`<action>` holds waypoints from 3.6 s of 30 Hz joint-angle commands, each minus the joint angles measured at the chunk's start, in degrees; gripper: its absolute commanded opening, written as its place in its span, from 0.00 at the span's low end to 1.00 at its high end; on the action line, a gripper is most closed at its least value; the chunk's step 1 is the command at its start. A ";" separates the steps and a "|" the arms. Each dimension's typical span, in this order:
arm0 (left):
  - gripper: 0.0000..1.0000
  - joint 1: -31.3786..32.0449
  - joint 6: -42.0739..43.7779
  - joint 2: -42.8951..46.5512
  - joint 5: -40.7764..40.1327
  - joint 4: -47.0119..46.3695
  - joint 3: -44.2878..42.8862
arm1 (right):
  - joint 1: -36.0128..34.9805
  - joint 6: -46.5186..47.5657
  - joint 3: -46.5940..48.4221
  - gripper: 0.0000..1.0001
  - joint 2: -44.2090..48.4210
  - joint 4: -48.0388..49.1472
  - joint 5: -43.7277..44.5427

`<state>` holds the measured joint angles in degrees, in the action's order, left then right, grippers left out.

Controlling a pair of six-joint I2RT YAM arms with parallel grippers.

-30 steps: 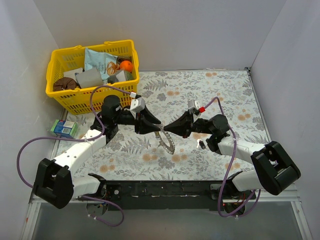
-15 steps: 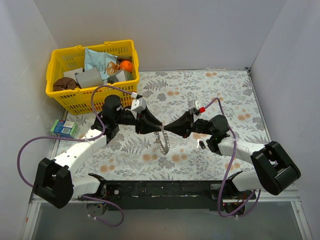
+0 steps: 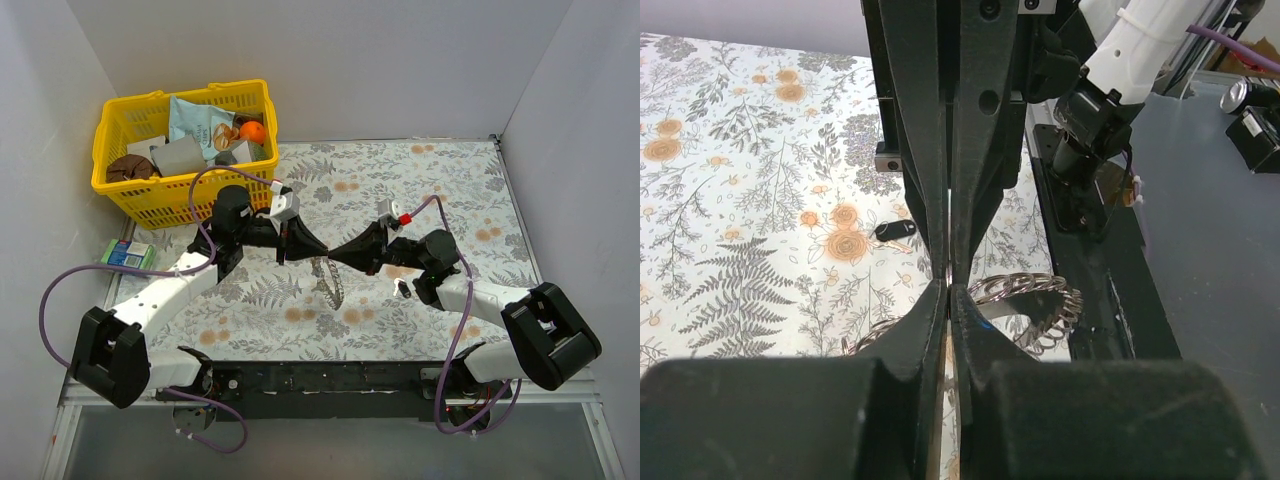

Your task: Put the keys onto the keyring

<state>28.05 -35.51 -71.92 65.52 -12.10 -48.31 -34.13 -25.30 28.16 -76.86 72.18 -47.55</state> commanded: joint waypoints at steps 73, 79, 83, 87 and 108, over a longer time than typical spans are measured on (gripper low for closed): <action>0.65 9.56 21.11 -1.66 -32.80 40.95 -28.43 | 0.91 18.10 14.56 0.01 1.98 -34.86 -6.86; 0.77 8.07 9.34 4.85 -33.01 25.74 -19.99 | 1.08 10.98 8.06 0.01 4.26 -17.21 -4.92; 0.75 3.77 1.33 7.93 -22.41 15.81 -13.66 | 1.61 5.45 3.75 0.01 5.23 -3.92 -2.38; 0.73 0.52 -6.14 10.83 -14.47 2.03 -6.81 | 2.40 -2.19 0.23 0.01 4.53 9.79 -1.14; 0.46 -1.42 -24.43 6.62 -1.71 -33.35 6.66 | 4.77 -15.66 -0.04 0.01 3.91 31.88 3.08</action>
<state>26.83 -58.26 -64.53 62.94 -41.93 -40.75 -29.65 -38.46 27.16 -73.97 72.18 -46.54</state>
